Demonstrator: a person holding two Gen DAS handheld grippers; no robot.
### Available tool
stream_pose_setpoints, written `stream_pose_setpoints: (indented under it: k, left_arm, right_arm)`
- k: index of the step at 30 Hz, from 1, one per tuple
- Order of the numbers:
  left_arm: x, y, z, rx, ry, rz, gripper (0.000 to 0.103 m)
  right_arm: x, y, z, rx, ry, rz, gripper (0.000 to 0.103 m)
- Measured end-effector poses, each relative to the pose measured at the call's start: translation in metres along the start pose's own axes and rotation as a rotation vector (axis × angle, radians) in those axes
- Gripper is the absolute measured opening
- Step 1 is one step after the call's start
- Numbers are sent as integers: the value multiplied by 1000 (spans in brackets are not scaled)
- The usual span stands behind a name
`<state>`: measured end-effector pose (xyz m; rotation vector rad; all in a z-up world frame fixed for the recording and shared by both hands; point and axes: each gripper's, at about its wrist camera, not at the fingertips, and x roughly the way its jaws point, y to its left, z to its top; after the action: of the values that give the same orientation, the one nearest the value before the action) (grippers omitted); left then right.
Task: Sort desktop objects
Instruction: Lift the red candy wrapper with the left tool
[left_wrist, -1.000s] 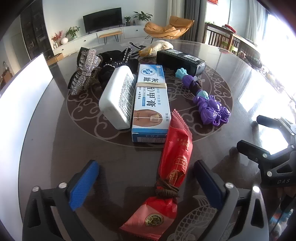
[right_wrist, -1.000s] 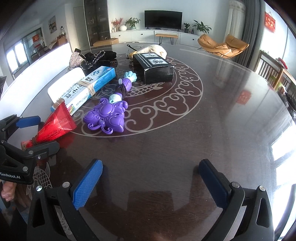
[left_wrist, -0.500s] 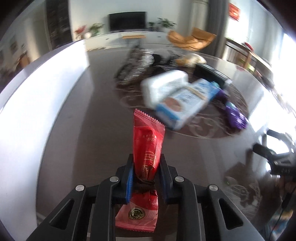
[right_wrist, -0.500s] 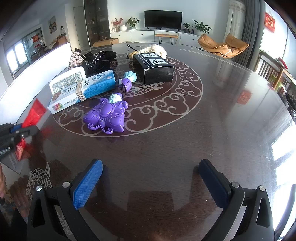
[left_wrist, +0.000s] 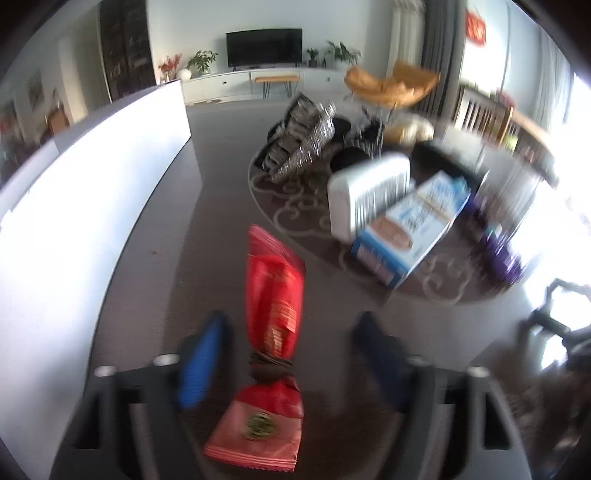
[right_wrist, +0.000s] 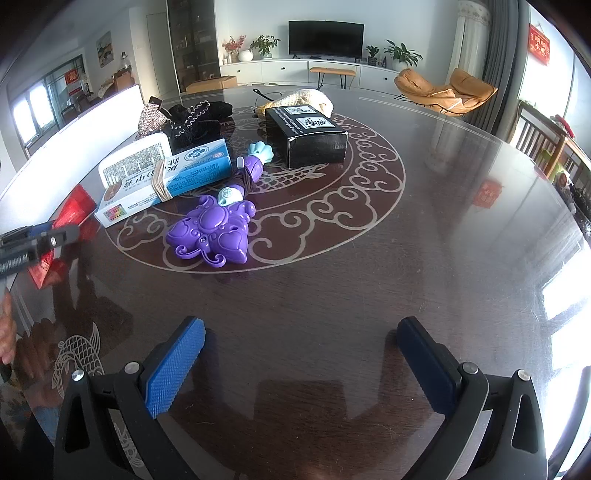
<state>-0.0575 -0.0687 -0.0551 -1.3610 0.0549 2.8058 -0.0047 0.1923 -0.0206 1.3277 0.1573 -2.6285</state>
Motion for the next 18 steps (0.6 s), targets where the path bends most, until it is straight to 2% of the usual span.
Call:
stream_pose_setpoints:
  k: [5,18]
  left_arm:
    - [11,13,6,-60,43,7,102]
    - [12,14,8,-60,49,12,103]
  right_arm:
    - [1,0,0,0,0,0,103]
    - [0,0,0,0,0,0,103]
